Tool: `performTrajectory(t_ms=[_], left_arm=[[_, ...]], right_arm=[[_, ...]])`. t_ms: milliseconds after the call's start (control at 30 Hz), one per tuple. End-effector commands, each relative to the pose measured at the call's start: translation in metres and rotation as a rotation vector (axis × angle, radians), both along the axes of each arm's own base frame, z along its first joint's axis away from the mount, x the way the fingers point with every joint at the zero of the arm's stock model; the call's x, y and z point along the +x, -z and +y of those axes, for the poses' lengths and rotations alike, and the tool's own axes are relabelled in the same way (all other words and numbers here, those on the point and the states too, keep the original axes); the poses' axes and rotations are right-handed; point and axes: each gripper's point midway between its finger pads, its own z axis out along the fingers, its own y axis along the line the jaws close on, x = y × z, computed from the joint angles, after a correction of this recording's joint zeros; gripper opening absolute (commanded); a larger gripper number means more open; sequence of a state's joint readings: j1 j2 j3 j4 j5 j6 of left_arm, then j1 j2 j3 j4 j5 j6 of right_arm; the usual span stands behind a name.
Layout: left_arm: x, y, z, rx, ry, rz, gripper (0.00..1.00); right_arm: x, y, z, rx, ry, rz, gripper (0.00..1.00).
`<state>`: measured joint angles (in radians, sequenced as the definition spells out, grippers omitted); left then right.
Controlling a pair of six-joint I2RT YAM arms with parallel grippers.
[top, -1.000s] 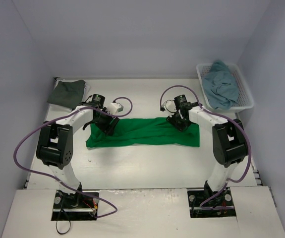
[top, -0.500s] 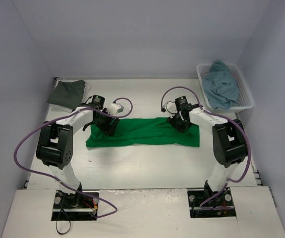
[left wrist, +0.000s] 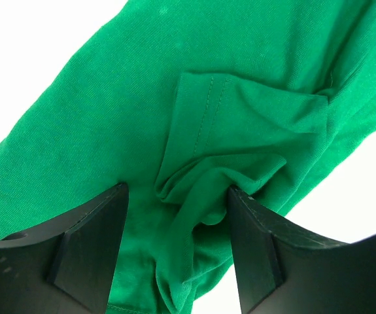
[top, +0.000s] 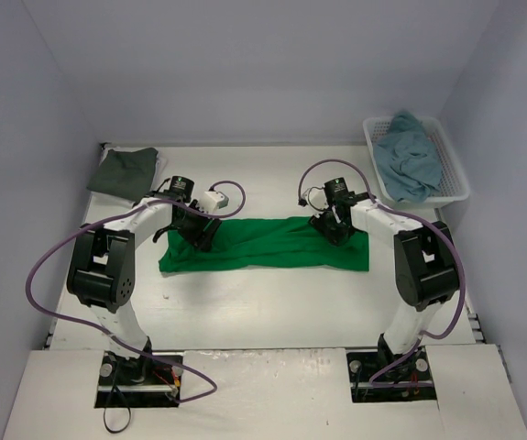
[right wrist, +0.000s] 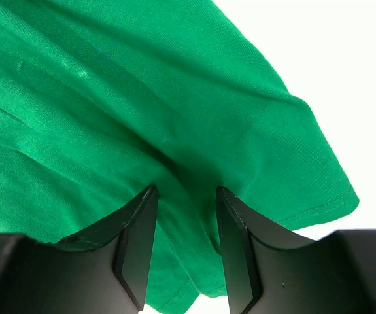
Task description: Fold and stack the t-shirts
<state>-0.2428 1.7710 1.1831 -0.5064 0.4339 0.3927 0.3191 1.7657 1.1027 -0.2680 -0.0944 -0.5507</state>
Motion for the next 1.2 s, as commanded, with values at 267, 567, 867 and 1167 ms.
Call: performTrajectory(t_ms=[267,567,867,1167], left_arm=[[0.015,-0.026,-0.007,-0.041,0.014,-0.093,0.56],[0.014,-0.023,-0.006,-0.053,0.008,-0.087,0.56],[0.012,-0.018,-0.005,-0.048,0.003,-0.065,0.56],[0.013,-0.012,-0.003,-0.035,-0.003,-0.045,0.56]], right_arm=[[0.008,-0.026,0.0,0.032,0.011,-0.086,0.39],[0.006,-0.04,0.002,0.063,0.014,-0.118,0.39],[0.004,-0.038,0.004,0.076,-0.004,-0.119,0.4],[0.013,-0.037,0.01,0.089,-0.03,-0.13,0.4]])
